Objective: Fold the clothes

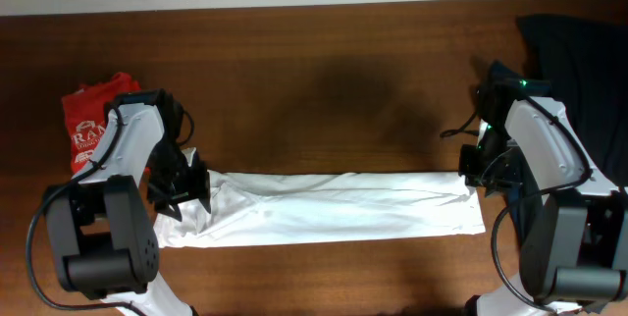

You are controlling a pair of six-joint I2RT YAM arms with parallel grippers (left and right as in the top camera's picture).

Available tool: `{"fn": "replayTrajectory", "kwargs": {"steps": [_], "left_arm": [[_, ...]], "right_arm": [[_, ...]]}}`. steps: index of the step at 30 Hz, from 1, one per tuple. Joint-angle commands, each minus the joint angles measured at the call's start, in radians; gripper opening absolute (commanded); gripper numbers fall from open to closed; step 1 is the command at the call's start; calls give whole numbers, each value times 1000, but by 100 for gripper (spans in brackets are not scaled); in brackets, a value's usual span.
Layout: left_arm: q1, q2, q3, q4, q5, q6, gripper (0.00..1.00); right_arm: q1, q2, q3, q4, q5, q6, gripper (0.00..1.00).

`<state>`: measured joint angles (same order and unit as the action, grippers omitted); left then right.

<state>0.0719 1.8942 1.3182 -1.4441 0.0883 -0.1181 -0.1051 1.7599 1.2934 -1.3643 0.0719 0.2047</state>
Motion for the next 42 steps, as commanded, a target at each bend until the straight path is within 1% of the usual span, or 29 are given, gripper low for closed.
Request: {"fn": "replayTrajectory", "kwargs": {"steps": [1, 3, 4, 9, 11, 13, 15, 19, 23, 26, 27, 28, 29, 31, 33, 34, 37, 38, 39, 42], "left_arm": [[5, -21, -6, -7, -28, -5, 56], [5, -29, -6, 11, -33, -17, 55], [5, -32, -6, 19, -32, -23, 55], [1, -138, 16, 110, 95, -23, 52], [-20, -200, 16, 156, 154, -23, 46], [-65, -221, 16, 173, 159, -24, 40], [-108, -221, -10, 196, 159, -29, 39], [-209, -221, -124, 297, 160, -111, 39], [-311, -221, -309, 455, 159, -181, 39], [-348, -221, -446, 648, 159, -182, 40], [-351, -221, -475, 688, 160, -182, 44], [-351, -221, -488, 700, 159, -181, 45], [-351, -221, -489, 700, 159, -181, 45], [-351, -223, -472, 687, 159, -168, 51], [-343, -233, -403, 616, 155, -164, 53], [-330, -255, -334, 552, 139, -144, 54], [-303, -333, -153, 357, -61, -136, 56], [-296, -356, -123, 313, -107, -144, 56], [-285, -386, -113, 278, -140, -171, 57], [-235, -427, -148, 219, -134, -207, 56]], "right_arm": [[-9, -13, -8, 8, 19, 10, 41], [-9, -13, -16, 26, 19, 10, 47], [-9, -13, -19, 28, 19, 10, 47], [-9, -13, -49, 45, 19, 12, 49], [-9, -13, -49, 45, 19, 12, 49], [-8, -13, -49, 45, 19, 13, 49], [-9, -13, -49, 44, 19, 12, 49], [-8, -13, -49, 40, 19, 12, 49], [-8, -13, -49, 39, 19, 12, 49], [-8, -13, -49, 36, 19, 12, 49], [-8, -13, -49, 33, 19, 12, 49], [-9, -13, -49, 32, 19, 12, 49], [-8, -13, -49, 30, 19, 12, 49], [-8, -13, -49, 26, 19, 12, 49], [-8, -13, -49, 26, 19, 12, 49], [-9, -13, -49, 26, 19, 9, 49], [-9, -13, -49, 26, 20, 9, 50], [-9, -13, -49, 26, 20, 8, 50], [-9, -13, -49, 27, 20, 9, 50], [-8, -13, -49, 34, 19, 9, 50]]}}
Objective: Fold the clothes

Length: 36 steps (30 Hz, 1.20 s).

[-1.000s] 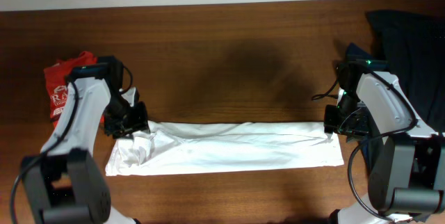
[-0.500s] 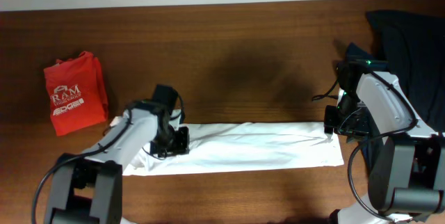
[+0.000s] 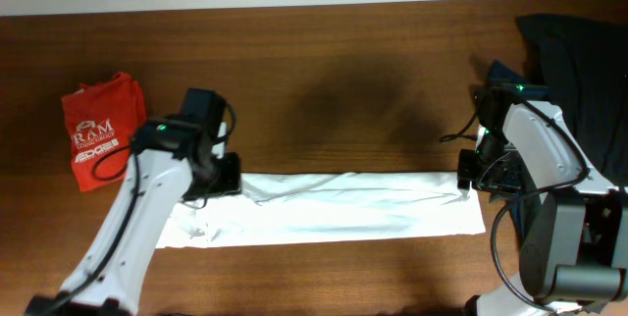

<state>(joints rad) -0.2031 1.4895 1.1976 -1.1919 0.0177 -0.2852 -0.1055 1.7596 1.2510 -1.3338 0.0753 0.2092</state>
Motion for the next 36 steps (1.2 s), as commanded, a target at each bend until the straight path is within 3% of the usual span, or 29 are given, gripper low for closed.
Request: {"fn": "replayTrajectory", "kwargs": {"steps": [1, 5, 9, 11, 14, 18, 20, 22, 23, 24, 31, 36], "left_arm": [[56, -22, -66, -30, -52, -41, 56], [62, -20, -207, 56, -76, -45, 56], [62, -20, -323, 224, -138, -44, 50], [62, -20, -349, 258, -140, -44, 42], [62, -20, -357, 283, -159, -44, 41], [62, -20, -357, 295, -200, -45, 29], [62, -20, -357, 306, -214, -71, 28], [62, -20, -357, 306, -214, -85, 17], [62, -20, -357, 306, -215, -85, 4], [62, -20, -357, 314, -229, -85, 1], [166, -20, -355, 412, -333, -145, 1], [225, -19, -377, 424, -287, -148, 3]], "right_arm": [[-8, -12, -7, 4, 16, 4, 50], [-8, -12, -7, 4, 16, 4, 50], [-8, -12, -7, 5, 16, 4, 50], [-8, -12, -7, 5, 16, 4, 50], [-8, -12, -7, 7, 16, 4, 50], [-8, -12, -7, 7, 16, 4, 50], [-8, -12, -7, 7, 16, 4, 50], [-8, -12, -7, 7, 16, 4, 50], [-8, -12, -7, 7, 16, 4, 50], [-8, -12, -7, 7, 16, 4, 50], [-8, -12, -7, 6, 16, 4, 50], [-8, -12, -7, 7, 16, 5, 50]]}}
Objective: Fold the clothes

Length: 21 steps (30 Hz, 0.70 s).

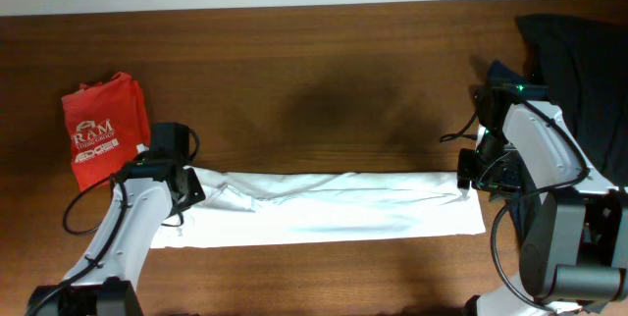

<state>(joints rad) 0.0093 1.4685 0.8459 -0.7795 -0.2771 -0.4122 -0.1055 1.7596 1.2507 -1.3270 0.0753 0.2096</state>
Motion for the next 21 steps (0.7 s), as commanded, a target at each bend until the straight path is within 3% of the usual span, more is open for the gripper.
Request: {"fn": "replayTrajectory", "kwargs": {"steps": [1, 3, 5, 10, 11, 12, 13, 17, 21], "left_arm": [[13, 2, -34, 24, 8, -21, 8], [12, 2, -50, 46, 12, -21, 48], [13, 3, -50, 53, 11, -21, 57], [18, -9, 82, -31, 54, -20, 65], [20, -11, 122, -60, 56, -20, 67], [20, -11, 162, -87, 59, -13, 68], [20, -11, 193, -107, 73, -7, 71], [34, -10, 209, -140, 203, 6, 76], [145, -10, 209, -166, 306, 48, 78]], "right_arm": [[-8, -12, -6, 0, 16, 4, 50], [-8, -12, -6, -3, 16, 4, 50], [-8, -12, -6, -3, 16, 7, 50], [-39, -26, -2, 3, 4, 7, 63], [-56, -32, -2, 3, 4, 6, 69], [-80, -37, -2, 5, -8, -12, 85], [-100, -37, -2, 11, -59, -77, 93], [-146, -33, -6, 34, -124, -152, 96], [-150, -33, -59, 106, -140, -231, 97]]}}
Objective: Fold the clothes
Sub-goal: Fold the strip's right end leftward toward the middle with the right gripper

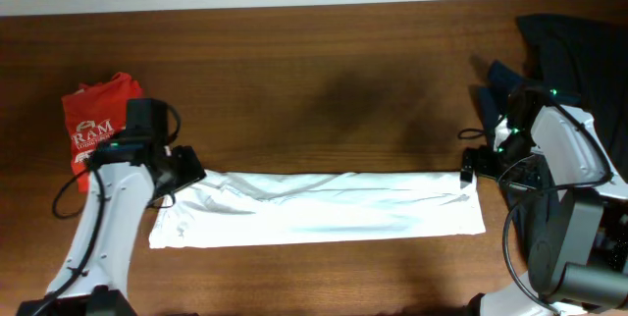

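Note:
A white garment [324, 213] lies across the near part of the table, folded into a long flat strip. Its left end is wrinkled. My left gripper [186, 171] sits at the strip's upper left corner, touching the cloth. My right gripper [469, 173] rests at the upper right corner. The overhead view hides both pairs of fingers, so their state does not show.
A folded red garment with white print [101, 130] lies at the far left, just behind my left arm. A heap of dark clothes [579, 56] fills the back right corner. The brown table [324, 90] shows bare wood behind the white strip.
My left gripper has moved slightly back and left, and the strip's left end now reaches a little further left. My right arm has shifted right and its gripper sits a bit further back at the corner.
First my left gripper stood on the strip's crumpled left end, my right at its right corner. Then the left was further right along the far edge. Later it was back near the left end, and now the left end lies flatter and longer.

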You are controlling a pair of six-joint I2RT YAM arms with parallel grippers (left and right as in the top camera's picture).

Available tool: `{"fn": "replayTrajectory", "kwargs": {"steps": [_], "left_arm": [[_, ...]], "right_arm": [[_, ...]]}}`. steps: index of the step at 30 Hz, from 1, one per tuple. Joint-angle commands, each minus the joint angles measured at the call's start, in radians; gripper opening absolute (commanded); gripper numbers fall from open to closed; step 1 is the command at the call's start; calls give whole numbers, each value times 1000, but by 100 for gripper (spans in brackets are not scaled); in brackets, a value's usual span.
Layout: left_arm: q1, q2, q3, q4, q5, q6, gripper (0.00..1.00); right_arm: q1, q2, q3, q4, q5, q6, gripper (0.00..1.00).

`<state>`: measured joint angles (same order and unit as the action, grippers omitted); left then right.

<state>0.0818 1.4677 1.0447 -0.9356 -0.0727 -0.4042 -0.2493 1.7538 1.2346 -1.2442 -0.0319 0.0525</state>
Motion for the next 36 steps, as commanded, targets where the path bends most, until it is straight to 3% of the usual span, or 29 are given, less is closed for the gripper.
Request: {"fn": "replayTrajectory", "kwargs": {"steps": [1, 5, 8, 11, 12, 14, 16, 17, 22, 26, 30, 36], "left_arm": [[122, -10, 11, -13, 130, 43, 78], [230, -10, 11, -16, 163, 61, 78], [239, -10, 11, -16, 164, 61, 78], [239, -10, 11, -16, 167, 61, 78], [239, -10, 11, -16, 166, 61, 78], [239, -10, 11, -16, 166, 61, 78], [239, -10, 11, -16, 166, 61, 78], [239, -10, 11, -17, 166, 61, 78], [239, -10, 11, -16, 165, 61, 79], [239, -10, 11, -16, 163, 61, 78], [239, -10, 11, -16, 163, 61, 78], [239, -10, 11, -16, 163, 61, 78]], "right_arm": [[-6, -27, -72, 53, -49, -89, 97], [-6, -27, -209, 212, -71, -105, 96], [-6, -27, -296, 318, -104, -105, 94], [-6, -27, -332, 371, -145, -105, 85], [-6, -27, -332, 370, -145, -105, 75], [-6, -27, -332, 370, -145, -105, 41], [-6, -27, -332, 370, -145, -104, 13], [-6, -27, -331, 370, -145, -104, 6], [-8, -27, -243, 325, -97, -97, 4], [-7, -27, -64, 171, 134, -14, 4], [18, -27, 70, 43, 27, -30, 4], [321, -27, 105, 30, -93, -5, 4]]}}
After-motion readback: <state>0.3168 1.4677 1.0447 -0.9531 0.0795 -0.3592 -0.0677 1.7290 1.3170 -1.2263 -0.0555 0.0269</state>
